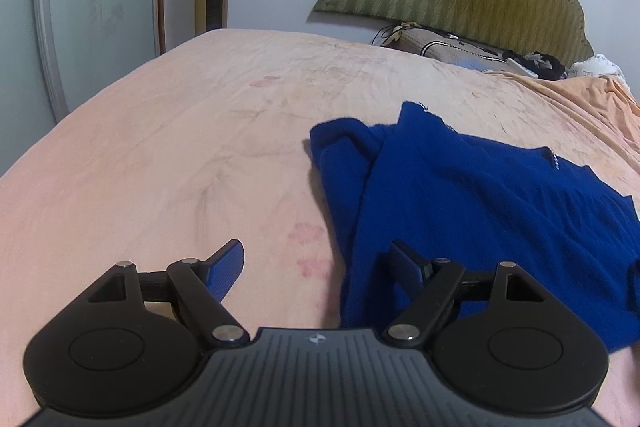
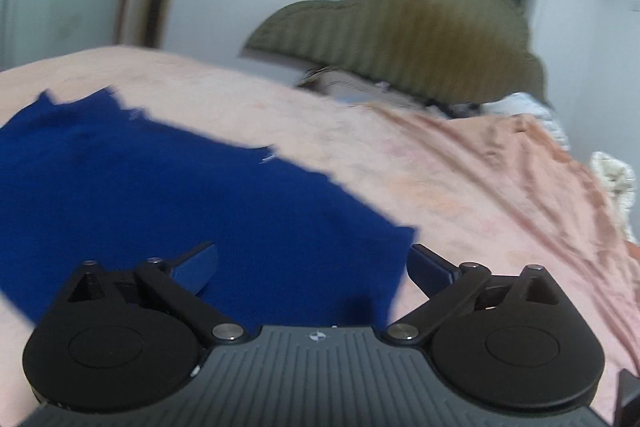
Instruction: Fold small clothes
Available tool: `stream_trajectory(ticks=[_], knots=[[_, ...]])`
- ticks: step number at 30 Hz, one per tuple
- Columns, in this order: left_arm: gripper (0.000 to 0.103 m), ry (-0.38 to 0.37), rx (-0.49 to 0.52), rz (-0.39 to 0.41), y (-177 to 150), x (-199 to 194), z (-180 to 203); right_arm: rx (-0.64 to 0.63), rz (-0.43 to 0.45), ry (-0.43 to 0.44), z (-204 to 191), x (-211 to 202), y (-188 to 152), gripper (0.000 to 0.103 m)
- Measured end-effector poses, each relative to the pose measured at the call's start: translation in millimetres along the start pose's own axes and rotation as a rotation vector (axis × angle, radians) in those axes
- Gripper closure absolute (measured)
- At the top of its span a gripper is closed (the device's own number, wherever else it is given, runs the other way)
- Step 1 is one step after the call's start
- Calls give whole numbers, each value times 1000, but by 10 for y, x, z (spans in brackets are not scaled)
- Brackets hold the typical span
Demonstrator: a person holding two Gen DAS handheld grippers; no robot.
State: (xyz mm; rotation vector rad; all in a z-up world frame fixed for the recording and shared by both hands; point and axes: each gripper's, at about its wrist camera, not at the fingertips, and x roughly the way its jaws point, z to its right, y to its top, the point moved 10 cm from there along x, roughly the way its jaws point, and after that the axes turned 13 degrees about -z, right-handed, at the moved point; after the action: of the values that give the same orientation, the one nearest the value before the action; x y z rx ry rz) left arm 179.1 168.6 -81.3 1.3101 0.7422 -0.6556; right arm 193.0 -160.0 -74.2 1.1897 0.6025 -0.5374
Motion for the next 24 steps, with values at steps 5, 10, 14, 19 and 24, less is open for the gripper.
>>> stream_trajectory(ticks=[5,10,14,19,24], knots=[[22,6,-14,0,-106,-137,-25,-29,-107,24,-130,76,-233,2],[21,41,-40,-35,-173,-211,-99,49,-64,64,-157,-219,-201,1],[21,65,-42,-48,-230,-279,-120,105,-65,156,-343,-369,-155,1],[21,99,-20,-38,-236,-335,-138,131,-48,247,-656,-506,-89,1],[21,128,-26,-40,-231,-348,-213,114,-46,276,-869,-522,-40,1]])
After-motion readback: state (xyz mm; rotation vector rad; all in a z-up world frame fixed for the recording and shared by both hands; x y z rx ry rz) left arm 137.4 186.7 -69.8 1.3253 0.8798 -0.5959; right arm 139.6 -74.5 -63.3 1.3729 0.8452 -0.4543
